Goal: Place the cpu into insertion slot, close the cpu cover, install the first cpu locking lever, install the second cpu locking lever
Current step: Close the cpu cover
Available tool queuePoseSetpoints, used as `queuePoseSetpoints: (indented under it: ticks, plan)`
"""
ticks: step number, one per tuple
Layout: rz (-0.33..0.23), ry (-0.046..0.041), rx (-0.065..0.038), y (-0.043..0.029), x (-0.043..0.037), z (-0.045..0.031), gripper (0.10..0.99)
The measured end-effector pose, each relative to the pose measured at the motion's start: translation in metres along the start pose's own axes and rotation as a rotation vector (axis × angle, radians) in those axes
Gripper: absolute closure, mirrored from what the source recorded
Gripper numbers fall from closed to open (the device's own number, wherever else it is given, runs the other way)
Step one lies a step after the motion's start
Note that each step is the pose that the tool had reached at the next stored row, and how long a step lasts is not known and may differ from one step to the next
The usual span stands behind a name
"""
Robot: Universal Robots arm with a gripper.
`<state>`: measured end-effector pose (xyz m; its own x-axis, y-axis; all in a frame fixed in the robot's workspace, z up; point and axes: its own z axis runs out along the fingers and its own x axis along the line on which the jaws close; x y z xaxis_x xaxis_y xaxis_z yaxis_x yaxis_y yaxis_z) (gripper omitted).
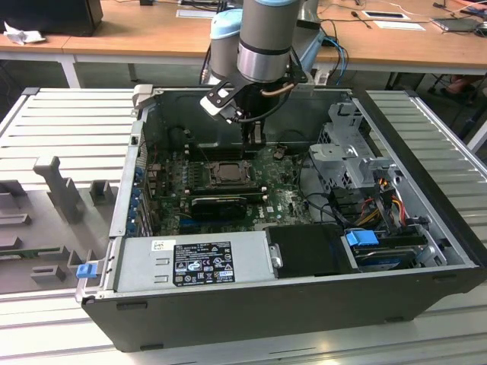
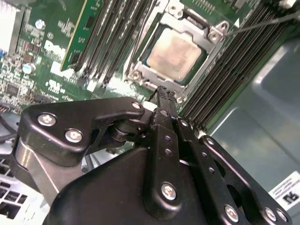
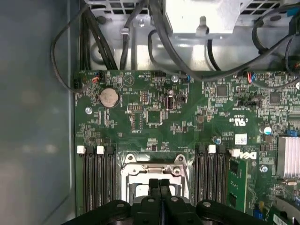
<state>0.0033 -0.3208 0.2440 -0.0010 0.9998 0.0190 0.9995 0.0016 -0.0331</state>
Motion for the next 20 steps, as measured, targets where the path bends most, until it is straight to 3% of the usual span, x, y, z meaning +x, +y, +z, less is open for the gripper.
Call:
queuePoseSetpoints:
  ticks: [6, 8, 11, 15, 20]
  plan:
    - [-0.016, 0.0000, -0.001, -0.0037, -0.0003, 0.0119, 0.980]
    - [-0.017, -0.0002, -0.028, -0.0117, -0.0005, 0.0137, 0.980]
    - [-0.028, 0.0012, -0.051, -0.0177, -0.0009, 0.0152, 0.980]
    - [-0.103, 0.0001, -0.050, -0.0177, -0.0018, 0.0169, 0.980]
    - [-0.114, 0.0002, -0.050, -0.0201, -0.0024, 0.0174, 0.980]
